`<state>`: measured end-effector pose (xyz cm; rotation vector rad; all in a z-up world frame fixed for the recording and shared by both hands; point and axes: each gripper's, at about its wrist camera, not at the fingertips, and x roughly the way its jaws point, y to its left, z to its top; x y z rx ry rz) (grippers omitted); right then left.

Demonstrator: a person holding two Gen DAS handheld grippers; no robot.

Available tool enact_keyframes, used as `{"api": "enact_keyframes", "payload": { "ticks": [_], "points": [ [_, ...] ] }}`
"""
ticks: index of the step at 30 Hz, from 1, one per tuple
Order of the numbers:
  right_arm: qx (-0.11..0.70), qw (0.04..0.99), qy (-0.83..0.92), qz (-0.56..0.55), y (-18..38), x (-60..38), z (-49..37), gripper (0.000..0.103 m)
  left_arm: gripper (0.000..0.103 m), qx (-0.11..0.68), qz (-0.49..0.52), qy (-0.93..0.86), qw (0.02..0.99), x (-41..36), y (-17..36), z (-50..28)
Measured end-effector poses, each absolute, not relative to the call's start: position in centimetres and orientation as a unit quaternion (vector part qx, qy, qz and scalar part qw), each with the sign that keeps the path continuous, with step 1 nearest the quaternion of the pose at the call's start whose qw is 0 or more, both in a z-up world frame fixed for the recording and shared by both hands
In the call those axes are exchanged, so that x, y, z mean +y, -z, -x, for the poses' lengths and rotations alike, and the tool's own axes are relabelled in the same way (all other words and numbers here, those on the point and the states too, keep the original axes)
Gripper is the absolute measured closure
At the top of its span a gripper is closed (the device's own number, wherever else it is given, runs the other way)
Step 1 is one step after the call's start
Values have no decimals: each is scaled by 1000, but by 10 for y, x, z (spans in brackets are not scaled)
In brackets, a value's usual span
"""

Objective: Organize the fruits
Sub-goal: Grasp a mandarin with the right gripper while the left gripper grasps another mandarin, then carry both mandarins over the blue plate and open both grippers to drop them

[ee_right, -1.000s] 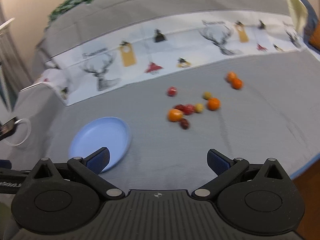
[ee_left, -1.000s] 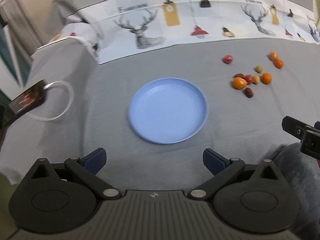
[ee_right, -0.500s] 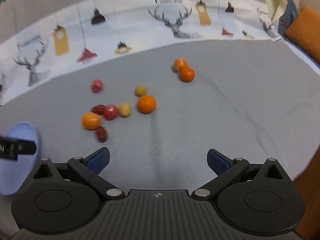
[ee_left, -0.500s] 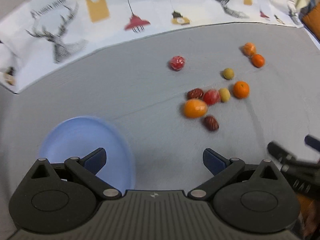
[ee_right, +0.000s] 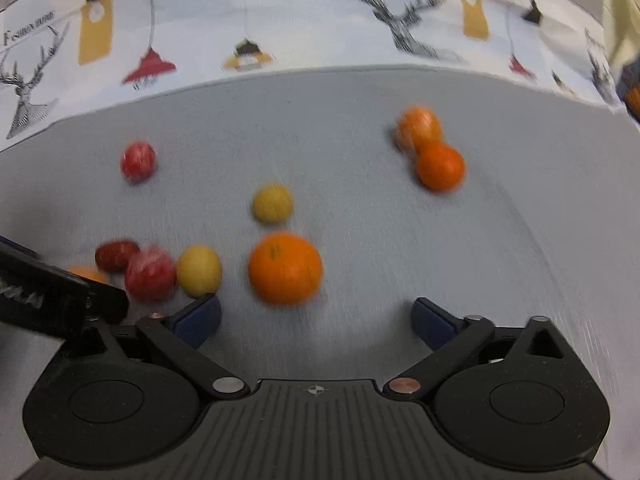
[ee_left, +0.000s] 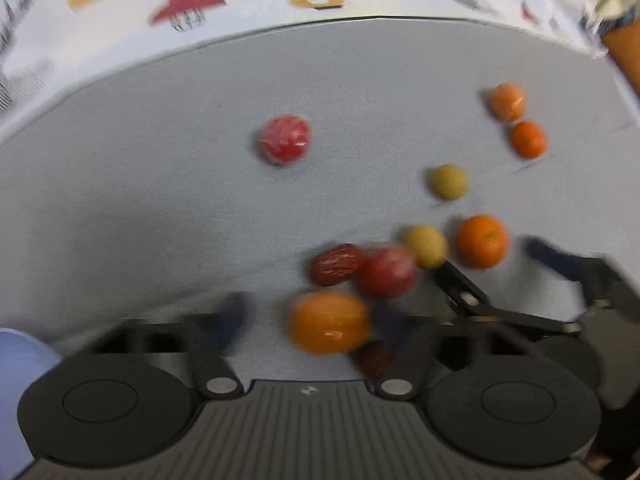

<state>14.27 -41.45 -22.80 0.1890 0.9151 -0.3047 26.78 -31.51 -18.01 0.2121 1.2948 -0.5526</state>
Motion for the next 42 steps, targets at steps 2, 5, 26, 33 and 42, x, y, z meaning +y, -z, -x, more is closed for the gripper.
{"api": "enact_keyframes", "payload": {
  "ticks": [2, 5, 26, 33, 42],
  "points": [
    [420, 895, 126, -83, 224, -414, -143, 68, 59, 593, -83, 259, 758, -311, 177, -266],
    [415, 897, 136, -72, 218, -411, -139, 67, 59, 579, -97, 259, 767, -303, 172, -257],
    [351, 924, 91, -122, 68, -309, 46, 67, 59, 605, -41, 202, 769, -127, 40, -115],
    [344, 932, 39, -110, 43, -242, 90, 67, 59, 605, -14, 180, 776, -53, 25, -62],
    [338, 938, 3, -82, 30, -188, 116, 67, 59, 583, 12, 177, 792, -4, 7, -20]
  ]
}}
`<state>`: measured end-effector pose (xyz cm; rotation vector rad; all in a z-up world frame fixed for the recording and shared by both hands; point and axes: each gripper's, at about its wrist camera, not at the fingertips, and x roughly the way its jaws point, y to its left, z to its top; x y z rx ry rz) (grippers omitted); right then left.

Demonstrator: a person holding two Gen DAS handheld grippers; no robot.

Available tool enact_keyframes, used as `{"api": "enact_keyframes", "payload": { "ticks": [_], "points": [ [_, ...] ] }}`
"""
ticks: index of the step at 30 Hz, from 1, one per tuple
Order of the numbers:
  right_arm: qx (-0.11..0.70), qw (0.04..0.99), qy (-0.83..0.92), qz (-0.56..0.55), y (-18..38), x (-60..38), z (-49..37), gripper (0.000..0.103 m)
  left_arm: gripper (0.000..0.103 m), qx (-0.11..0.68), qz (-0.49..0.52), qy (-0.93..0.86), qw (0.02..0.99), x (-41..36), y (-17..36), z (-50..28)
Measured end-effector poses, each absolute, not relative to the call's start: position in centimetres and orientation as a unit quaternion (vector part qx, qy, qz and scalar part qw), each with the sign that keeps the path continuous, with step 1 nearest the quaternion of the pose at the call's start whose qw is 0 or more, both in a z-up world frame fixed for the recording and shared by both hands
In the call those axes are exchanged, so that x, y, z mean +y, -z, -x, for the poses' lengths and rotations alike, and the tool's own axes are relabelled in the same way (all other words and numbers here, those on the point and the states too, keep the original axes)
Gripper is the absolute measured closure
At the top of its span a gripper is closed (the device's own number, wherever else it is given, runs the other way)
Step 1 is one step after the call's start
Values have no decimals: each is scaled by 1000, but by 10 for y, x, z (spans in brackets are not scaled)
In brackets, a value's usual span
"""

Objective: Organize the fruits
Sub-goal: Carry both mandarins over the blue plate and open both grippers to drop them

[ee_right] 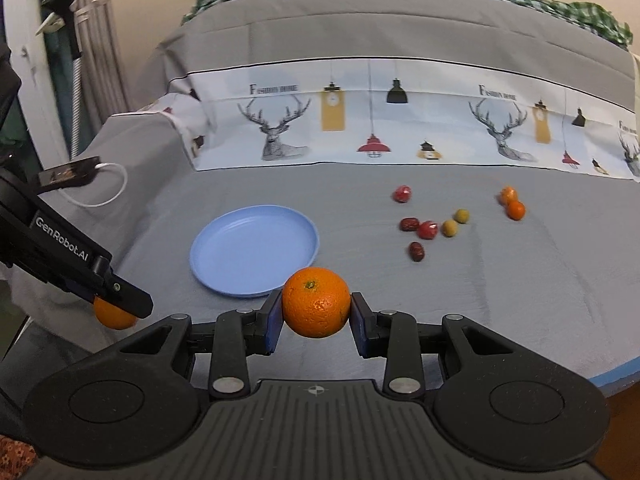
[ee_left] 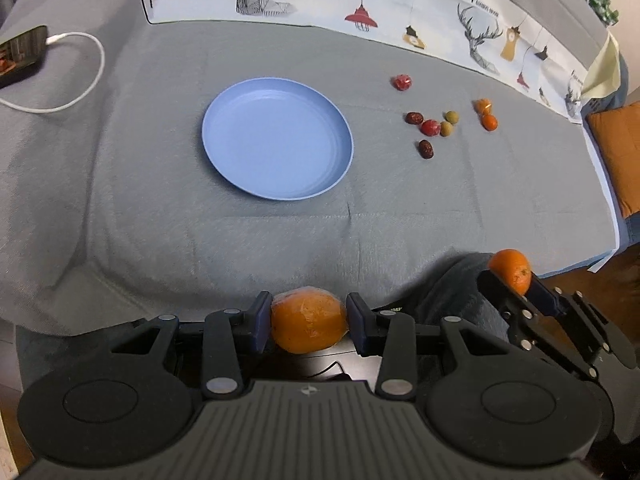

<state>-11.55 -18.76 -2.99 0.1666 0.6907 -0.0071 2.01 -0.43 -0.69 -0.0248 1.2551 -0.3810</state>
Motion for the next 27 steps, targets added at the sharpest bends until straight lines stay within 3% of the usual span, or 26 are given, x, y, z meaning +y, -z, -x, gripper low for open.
{"api": "enact_keyframes", "payload": {
  "ticks": [27],
  "points": [
    [337, 940, -6, -59, 24, -166, 119, 67, 59, 566, 29, 178, 804, 18, 1, -13]
  ]
}}
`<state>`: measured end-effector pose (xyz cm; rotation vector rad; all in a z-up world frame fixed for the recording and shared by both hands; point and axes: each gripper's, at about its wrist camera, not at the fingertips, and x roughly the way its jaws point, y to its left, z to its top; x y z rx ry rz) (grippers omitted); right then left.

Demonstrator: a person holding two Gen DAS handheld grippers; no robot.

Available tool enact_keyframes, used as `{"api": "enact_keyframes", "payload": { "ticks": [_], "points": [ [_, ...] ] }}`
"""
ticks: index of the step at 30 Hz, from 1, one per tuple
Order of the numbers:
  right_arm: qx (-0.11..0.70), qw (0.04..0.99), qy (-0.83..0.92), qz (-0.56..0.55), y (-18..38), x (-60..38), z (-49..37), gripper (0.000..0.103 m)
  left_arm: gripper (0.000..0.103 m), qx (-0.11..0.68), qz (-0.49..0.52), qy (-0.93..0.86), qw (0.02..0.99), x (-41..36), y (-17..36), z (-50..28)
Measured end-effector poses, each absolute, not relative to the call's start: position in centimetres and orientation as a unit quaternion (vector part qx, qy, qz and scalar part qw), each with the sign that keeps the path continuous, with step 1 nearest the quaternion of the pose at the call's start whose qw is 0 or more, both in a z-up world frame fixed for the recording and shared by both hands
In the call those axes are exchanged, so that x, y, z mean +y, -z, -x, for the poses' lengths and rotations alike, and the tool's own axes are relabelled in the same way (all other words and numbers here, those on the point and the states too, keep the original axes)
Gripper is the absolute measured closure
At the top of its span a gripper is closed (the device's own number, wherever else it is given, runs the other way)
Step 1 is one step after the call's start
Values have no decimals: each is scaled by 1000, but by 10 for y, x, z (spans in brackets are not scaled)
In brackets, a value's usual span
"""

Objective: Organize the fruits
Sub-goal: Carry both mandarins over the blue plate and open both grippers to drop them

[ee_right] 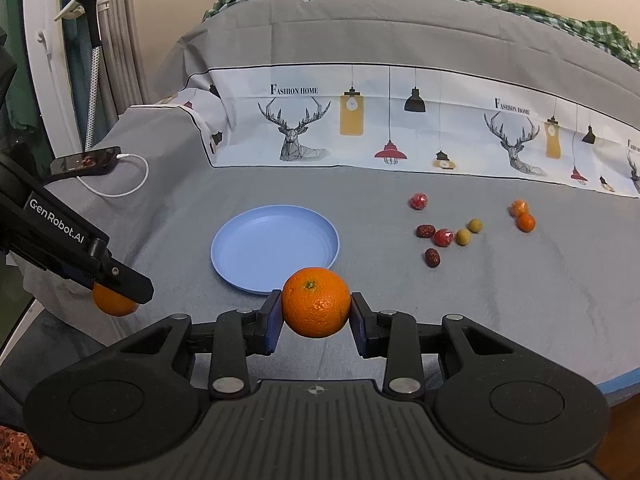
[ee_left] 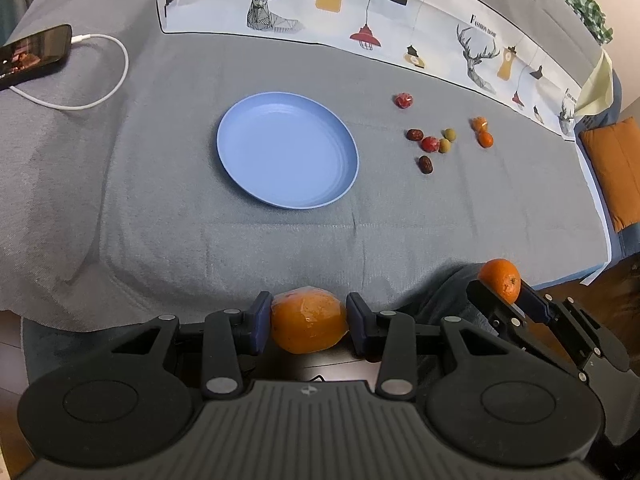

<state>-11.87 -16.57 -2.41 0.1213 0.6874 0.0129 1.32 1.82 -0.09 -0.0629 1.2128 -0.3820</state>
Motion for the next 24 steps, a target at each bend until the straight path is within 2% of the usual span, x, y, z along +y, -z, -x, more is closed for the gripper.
{"api": "enact_keyframes", "payload": {
  "ticks": [12, 24],
  "points": [
    [353, 933, -10, -73, 35, -167, 99, 67, 59, 567, 38, 165, 806, 14, 6, -36],
    [378, 923, -18, -66, 59, -163, 33, 67, 59, 561, 28, 151, 813, -8, 27, -109]
  ]
}}
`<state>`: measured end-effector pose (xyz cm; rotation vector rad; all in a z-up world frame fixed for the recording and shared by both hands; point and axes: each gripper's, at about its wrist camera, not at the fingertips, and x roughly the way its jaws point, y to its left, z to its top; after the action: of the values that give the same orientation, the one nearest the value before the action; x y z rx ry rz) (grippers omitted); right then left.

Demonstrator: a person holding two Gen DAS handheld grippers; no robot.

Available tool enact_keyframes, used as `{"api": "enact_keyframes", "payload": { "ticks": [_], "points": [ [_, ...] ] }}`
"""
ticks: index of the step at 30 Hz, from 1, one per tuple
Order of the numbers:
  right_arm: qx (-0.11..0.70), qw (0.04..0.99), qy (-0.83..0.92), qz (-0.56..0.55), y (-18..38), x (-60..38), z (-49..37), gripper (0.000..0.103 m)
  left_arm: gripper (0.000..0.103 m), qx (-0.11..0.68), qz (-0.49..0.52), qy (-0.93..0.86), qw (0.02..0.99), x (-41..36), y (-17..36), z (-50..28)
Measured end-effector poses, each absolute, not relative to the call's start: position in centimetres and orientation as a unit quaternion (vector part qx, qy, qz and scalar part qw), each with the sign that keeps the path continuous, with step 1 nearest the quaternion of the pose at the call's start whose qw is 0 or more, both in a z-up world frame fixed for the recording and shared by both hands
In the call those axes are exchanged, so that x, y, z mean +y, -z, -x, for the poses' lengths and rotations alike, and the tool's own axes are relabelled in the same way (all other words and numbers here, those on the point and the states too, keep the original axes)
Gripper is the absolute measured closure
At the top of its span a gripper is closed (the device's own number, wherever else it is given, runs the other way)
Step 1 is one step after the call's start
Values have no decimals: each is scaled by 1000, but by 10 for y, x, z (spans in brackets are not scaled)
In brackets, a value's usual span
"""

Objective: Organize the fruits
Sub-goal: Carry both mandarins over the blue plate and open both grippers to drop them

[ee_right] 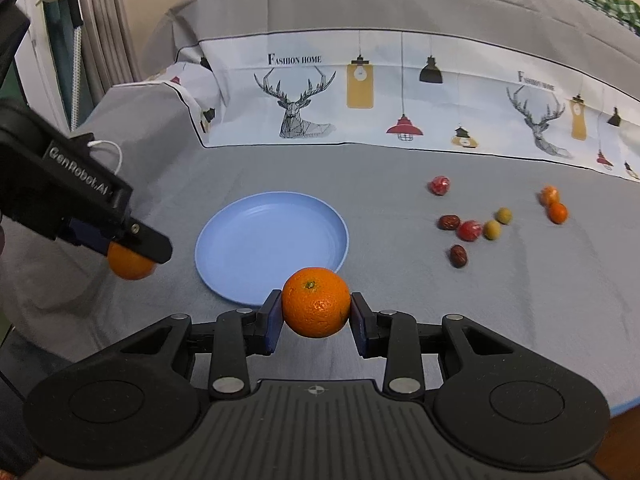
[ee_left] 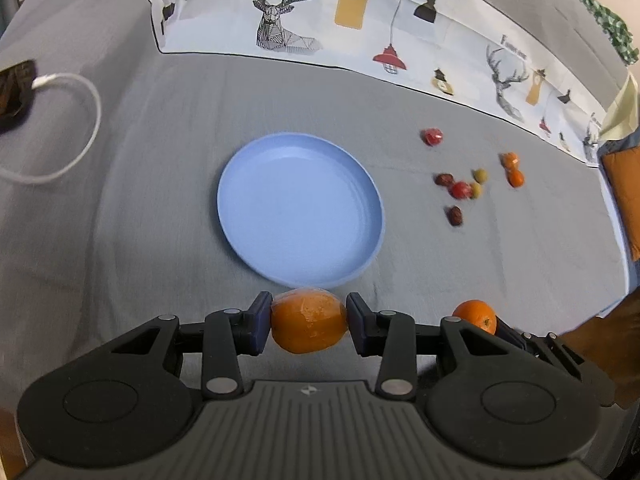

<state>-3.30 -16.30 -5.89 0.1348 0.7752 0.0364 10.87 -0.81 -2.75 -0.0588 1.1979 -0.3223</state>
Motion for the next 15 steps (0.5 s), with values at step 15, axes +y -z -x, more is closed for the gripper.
{"api": "enact_keyframes", "payload": {
  "ticks": [15],
  "points": [
    [434, 898, -37, -60, 122, -144, -82, 67, 59, 593, -15, 128, 795, -31, 116, -208]
  ]
}}
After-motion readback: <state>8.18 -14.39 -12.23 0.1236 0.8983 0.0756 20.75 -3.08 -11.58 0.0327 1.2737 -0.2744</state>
